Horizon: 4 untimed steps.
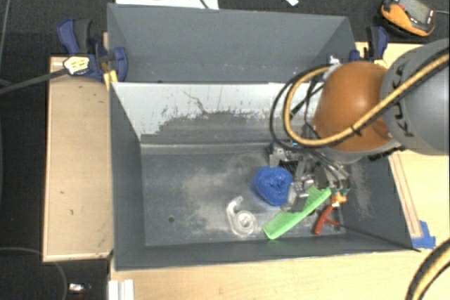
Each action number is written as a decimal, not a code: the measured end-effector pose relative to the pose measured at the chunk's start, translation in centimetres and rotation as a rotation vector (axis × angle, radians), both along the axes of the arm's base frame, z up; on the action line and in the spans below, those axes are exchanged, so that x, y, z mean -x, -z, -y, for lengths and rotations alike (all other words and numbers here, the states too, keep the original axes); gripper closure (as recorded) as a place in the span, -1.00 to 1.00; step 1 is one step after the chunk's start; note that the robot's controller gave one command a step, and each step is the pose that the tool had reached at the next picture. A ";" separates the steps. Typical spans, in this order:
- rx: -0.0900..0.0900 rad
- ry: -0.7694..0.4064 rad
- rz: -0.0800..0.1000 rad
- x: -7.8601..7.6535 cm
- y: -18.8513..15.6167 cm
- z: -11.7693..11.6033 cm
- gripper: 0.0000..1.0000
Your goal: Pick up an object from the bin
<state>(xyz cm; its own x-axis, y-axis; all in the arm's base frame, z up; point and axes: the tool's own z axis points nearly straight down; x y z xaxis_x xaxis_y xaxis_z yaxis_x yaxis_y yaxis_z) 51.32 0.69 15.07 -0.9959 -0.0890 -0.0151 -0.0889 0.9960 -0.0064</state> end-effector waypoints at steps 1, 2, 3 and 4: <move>-0.004 0.052 -0.007 2.0 3.7 -0.3 -1.00; -0.010 0.191 0.018 -4.9 7.8 1.6 -1.00; 0.001 -0.465 0.005 -3.7 7.5 6.5 1.00; 0.002 -0.465 0.005 -3.7 7.5 6.4 1.00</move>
Offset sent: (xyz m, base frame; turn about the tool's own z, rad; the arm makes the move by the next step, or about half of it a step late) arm 0.0454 -0.0180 -0.0807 0.1940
